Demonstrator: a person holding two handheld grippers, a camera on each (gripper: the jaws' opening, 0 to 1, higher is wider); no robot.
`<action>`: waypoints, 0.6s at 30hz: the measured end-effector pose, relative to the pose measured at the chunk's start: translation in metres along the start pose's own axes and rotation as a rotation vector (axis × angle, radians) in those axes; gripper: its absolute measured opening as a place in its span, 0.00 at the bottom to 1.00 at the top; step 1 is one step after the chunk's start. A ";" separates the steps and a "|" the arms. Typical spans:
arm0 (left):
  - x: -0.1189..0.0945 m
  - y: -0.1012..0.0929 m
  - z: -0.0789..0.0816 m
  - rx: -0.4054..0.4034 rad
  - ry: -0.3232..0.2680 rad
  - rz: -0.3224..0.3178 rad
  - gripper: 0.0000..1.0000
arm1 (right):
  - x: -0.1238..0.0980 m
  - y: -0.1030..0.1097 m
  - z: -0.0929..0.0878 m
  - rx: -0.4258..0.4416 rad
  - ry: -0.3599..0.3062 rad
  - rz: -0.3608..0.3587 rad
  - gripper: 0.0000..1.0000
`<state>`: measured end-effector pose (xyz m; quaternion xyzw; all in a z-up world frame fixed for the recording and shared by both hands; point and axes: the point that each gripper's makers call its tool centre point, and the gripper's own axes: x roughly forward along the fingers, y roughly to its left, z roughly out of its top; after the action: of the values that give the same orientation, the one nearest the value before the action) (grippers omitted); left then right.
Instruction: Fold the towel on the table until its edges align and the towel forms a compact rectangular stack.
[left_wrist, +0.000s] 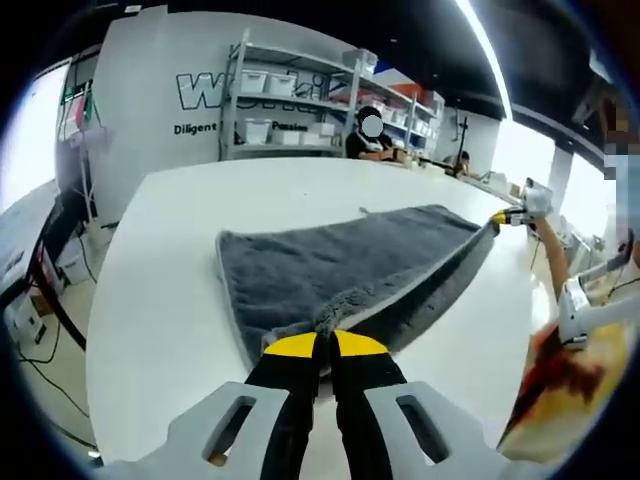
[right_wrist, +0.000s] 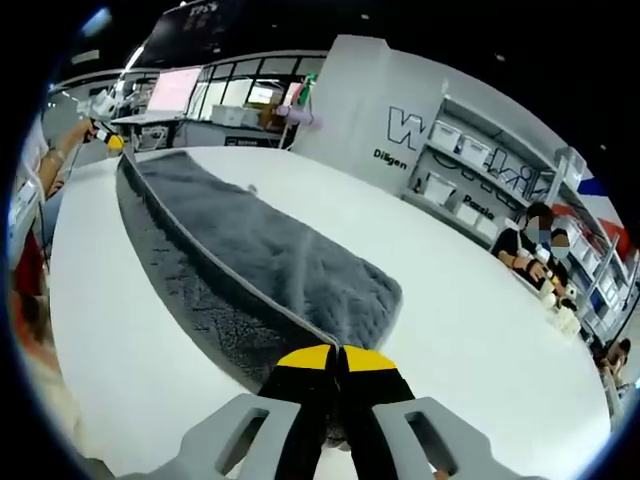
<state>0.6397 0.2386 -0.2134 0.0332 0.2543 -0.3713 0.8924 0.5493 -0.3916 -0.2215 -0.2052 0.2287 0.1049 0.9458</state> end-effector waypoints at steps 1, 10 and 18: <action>0.002 0.001 0.002 -0.004 -0.010 0.003 0.04 | 0.001 -0.001 0.000 -0.001 0.001 -0.003 0.00; 0.012 0.010 0.016 -0.001 -0.072 0.028 0.03 | 0.015 -0.014 0.009 0.017 -0.032 -0.046 0.00; 0.022 0.021 0.020 -0.015 -0.096 0.036 0.03 | 0.027 -0.025 0.019 0.024 -0.070 -0.082 0.00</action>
<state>0.6760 0.2348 -0.2095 0.0129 0.2133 -0.3545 0.9103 0.5881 -0.4028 -0.2102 -0.1991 0.1879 0.0704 0.9592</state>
